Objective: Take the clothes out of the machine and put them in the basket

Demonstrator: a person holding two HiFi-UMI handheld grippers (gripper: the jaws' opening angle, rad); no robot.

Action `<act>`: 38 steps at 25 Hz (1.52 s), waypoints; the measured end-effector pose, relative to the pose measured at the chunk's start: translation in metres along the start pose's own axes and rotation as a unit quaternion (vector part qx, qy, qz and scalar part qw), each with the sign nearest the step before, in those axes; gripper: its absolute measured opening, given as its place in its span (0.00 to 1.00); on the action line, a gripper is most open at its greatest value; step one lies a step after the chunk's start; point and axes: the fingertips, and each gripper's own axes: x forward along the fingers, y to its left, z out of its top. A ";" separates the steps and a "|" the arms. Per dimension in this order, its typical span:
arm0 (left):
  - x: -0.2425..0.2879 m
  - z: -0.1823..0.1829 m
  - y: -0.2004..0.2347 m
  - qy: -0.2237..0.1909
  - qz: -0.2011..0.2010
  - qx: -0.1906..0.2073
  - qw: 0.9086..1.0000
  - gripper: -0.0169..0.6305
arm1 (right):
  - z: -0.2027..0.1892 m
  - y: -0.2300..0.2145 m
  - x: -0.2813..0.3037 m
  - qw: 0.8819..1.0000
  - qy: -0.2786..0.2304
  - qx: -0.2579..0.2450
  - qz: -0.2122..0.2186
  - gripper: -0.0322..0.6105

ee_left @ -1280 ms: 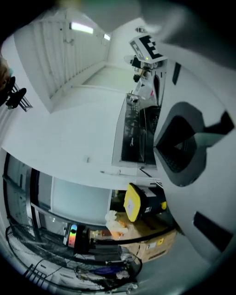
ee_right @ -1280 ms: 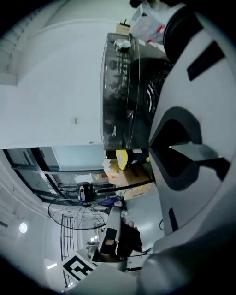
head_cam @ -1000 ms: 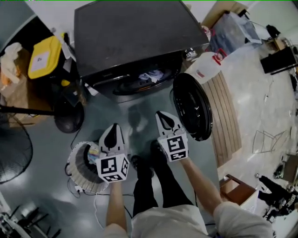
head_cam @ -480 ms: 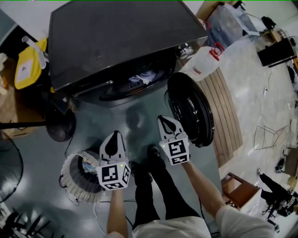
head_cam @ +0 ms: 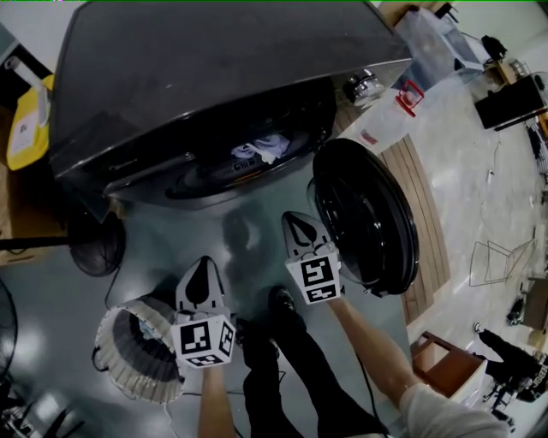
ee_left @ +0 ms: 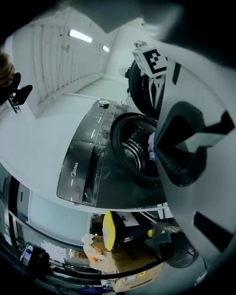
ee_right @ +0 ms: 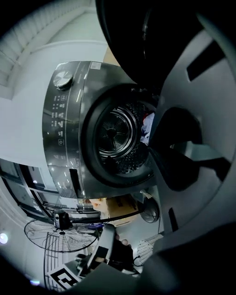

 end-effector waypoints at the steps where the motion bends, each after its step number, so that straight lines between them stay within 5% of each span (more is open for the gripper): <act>1: 0.006 -0.006 0.002 -0.001 -0.002 0.002 1.000 0.05 | -0.006 -0.001 0.009 1.000 0.000 -0.001 -0.002 0.09; 11: 0.046 -0.058 0.021 0.003 -0.009 0.004 1.000 0.05 | -0.057 -0.013 0.094 1.000 0.006 0.012 -0.006 0.09; 12: 0.050 -0.062 0.023 0.002 -0.010 0.004 1.000 0.05 | -0.060 -0.014 0.105 1.000 0.006 0.012 -0.003 0.13; 14: 0.055 -0.069 0.029 0.000 -0.012 0.007 1.000 0.05 | -0.063 -0.018 0.128 1.000 0.004 0.012 -0.004 0.42; 16: 0.060 -0.076 0.035 -0.002 -0.011 0.010 1.000 0.05 | -0.064 -0.025 0.152 1.000 0.000 0.007 -0.013 0.52; 25: 0.074 -0.095 0.061 -0.013 -0.006 -0.005 1.000 0.05 | -0.061 -0.075 0.247 0.999 0.006 0.002 -0.054 0.70; 31: 0.080 -0.108 0.078 -0.019 0.002 -0.010 1.000 0.05 | -0.085 -0.088 0.287 0.995 0.060 -0.053 -0.064 0.71; 34: 0.082 -0.114 0.081 -0.018 0.003 -0.010 1.000 0.05 | -0.092 -0.091 0.293 0.996 0.063 -0.041 -0.057 0.70; 36: 0.083 -0.116 0.083 -0.018 0.003 -0.010 1.000 0.05 | -0.091 -0.094 0.290 0.996 0.057 -0.035 -0.061 0.61; 37: 0.083 -0.116 0.083 -0.019 0.004 -0.010 1.000 0.05 | -0.092 -0.096 0.288 0.996 0.056 -0.034 -0.068 0.39; 38: 0.083 -0.116 0.083 -0.020 0.004 -0.009 1.000 0.05 | -0.092 -0.097 0.287 0.995 0.056 -0.033 -0.071 0.38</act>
